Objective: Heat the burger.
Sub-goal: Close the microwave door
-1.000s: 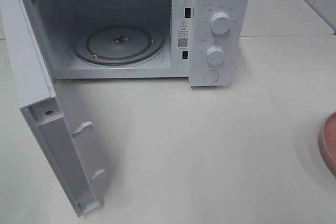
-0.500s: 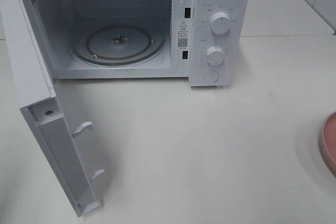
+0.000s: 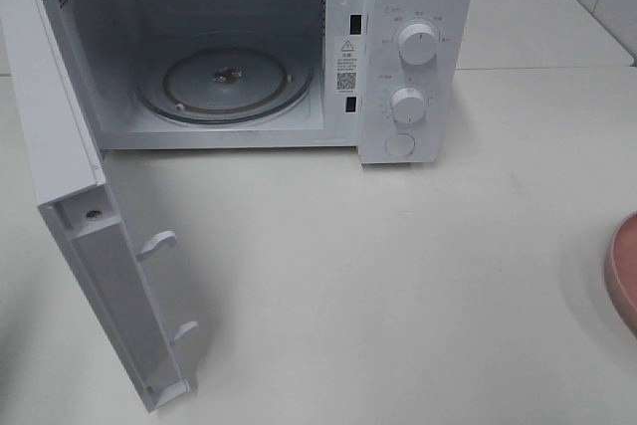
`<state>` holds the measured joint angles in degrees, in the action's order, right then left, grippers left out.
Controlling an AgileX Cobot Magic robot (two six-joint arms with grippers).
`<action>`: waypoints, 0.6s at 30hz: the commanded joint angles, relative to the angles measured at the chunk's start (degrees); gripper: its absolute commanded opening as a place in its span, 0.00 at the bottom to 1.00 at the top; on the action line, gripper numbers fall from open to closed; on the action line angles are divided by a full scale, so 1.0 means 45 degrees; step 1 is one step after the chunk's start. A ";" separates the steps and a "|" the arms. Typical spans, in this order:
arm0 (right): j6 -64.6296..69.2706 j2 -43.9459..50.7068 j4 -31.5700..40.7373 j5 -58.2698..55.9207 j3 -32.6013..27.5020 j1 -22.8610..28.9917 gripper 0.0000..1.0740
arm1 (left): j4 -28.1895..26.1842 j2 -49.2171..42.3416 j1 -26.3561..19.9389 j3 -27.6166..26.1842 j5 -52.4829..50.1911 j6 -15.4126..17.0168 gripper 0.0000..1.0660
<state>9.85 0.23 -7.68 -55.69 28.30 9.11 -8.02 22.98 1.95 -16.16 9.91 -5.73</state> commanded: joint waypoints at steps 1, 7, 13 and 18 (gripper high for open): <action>-0.0178 0.0344 0.0064 0.0089 -0.0051 -0.0102 0.71 | -0.0115 0.0484 -0.0051 0.0522 -0.2088 0.0038 0.00; -0.0178 0.0344 0.0064 0.0089 -0.0051 -0.0102 0.71 | -0.0089 0.2075 -0.0051 0.1095 -0.5118 0.0038 0.00; -0.0178 0.0344 0.0064 0.0089 -0.0051 -0.0102 0.71 | 0.0318 0.3692 -0.0051 0.1426 -0.7003 0.0178 0.00; -0.0178 0.0344 0.0064 0.0089 -0.0051 -0.0102 0.71 | 0.1923 0.5475 -0.0051 0.1490 -0.8849 0.1477 0.00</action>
<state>9.85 0.23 -7.68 -55.69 28.30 9.11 -0.80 47.33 1.95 -9.68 -27.56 -0.52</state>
